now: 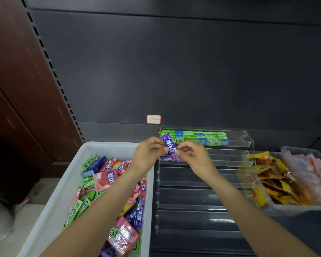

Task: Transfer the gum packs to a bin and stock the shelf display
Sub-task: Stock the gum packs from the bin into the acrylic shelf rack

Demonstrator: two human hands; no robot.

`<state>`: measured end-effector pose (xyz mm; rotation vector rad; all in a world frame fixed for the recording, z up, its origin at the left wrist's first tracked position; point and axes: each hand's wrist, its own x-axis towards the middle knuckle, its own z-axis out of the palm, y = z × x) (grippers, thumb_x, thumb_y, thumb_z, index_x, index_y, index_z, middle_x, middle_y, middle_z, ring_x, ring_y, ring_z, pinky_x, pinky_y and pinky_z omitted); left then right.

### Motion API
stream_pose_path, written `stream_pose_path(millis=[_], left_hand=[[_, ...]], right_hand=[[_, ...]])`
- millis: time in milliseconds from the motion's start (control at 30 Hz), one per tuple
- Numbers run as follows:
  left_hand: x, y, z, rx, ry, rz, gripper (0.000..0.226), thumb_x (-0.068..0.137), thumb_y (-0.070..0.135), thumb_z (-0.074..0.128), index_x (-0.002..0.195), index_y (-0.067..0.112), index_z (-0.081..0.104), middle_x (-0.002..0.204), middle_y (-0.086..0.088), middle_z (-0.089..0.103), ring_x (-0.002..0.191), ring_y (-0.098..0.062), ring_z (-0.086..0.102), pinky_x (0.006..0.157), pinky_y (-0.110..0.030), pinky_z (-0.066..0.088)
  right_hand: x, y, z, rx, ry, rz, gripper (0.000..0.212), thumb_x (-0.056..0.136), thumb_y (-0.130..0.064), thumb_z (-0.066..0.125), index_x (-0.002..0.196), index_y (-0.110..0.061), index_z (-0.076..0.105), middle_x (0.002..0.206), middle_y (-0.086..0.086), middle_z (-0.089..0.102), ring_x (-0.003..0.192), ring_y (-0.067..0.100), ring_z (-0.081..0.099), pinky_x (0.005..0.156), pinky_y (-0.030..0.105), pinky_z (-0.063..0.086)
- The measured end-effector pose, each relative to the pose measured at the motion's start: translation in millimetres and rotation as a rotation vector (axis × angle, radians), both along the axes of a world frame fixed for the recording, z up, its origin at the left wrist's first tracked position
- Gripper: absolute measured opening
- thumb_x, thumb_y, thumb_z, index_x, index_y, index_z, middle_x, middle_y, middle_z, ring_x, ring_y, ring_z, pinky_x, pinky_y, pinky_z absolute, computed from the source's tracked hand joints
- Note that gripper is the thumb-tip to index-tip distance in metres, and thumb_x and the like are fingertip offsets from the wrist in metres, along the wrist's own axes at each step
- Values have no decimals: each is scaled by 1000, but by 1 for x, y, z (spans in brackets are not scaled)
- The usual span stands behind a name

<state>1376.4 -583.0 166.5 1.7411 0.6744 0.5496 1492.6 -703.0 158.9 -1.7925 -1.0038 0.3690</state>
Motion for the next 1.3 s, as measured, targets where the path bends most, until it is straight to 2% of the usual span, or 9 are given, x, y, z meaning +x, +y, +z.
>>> stream_pose_path(millis=[133, 300, 367, 600, 833, 933, 1033, 1167, 1300], left_hand=[[-3, 7, -8, 56, 111, 70, 31, 92, 18, 56, 122, 14, 55, 120, -1, 59, 106, -9, 53, 59, -6, 45], [-2, 6, -10, 18, 196, -37, 44, 91, 19, 57, 135, 19, 47, 134, -2, 54, 118, -16, 52, 88, -29, 46], [-3, 4, -10, -2, 197, -45, 47, 91, 23, 58, 137, 24, 46, 134, -1, 55, 119, -16, 50, 88, -31, 47], [-5, 5, -7, -25, 200, -46, 47, 92, 20, 55, 138, 23, 44, 133, -1, 54, 110, -8, 46, 83, -26, 46], [-9, 6, -12, -46, 186, -60, 44, 93, 14, 53, 136, 22, 47, 132, -2, 55, 121, -17, 51, 86, -24, 45], [-12, 6, -15, -27, 202, -76, 43, 94, 11, 51, 135, 22, 47, 130, -2, 56, 121, -19, 52, 79, -17, 47], [-24, 10, -18, 51, 259, -57, 40, 94, 8, 50, 132, 22, 50, 129, 0, 57, 115, -16, 56, 84, -21, 47], [-62, 30, -25, 221, 337, 28, 32, 94, 8, 50, 124, 18, 56, 116, 7, 59, 104, -9, 57, 71, -6, 46], [-109, 72, -35, 257, 364, 139, 26, 90, 2, 53, 113, 8, 63, 109, -5, 67, 94, -16, 60, 87, -21, 46]], right_hand=[[18, -7, 3, -176, -311, -44, 7, 86, -9, 65, 93, -11, 67, 89, -4, 60, 78, 8, 58, 71, 12, 48], [28, -5, 0, -374, -539, -14, 11, 90, -16, 61, 98, -13, 66, 96, -2, 53, 83, 14, 55, 77, 29, 48], [25, -1, -2, -411, -571, 0, 14, 90, -17, 60, 102, -13, 66, 100, 0, 54, 88, 16, 57, 78, 30, 49], [15, 7, -14, -393, -515, 20, 20, 89, -17, 63, 107, -14, 69, 102, 2, 59, 91, 16, 59, 83, 27, 49], [10, -1, -27, -380, -605, 27, 25, 90, -25, 60, 114, -17, 67, 112, -1, 54, 106, 12, 50, 81, 22, 46], [3, 3, -28, -423, -654, 13, 30, 92, -26, 58, 120, -17, 61, 117, -1, 52, 110, 13, 48, 89, 26, 47], [-13, 11, -24, -369, -678, -7, 30, 92, -23, 57, 121, -17, 60, 118, -1, 52, 110, 14, 48, 94, 31, 47], [-48, 34, -16, -257, -541, 38, 29, 94, -20, 54, 121, -18, 60, 116, -3, 52, 108, 11, 49, 89, 26, 48], [-85, 66, -19, -230, -361, 99, 28, 93, -15, 55, 120, -16, 61, 116, -1, 55, 109, 11, 53, 93, 23, 43]])
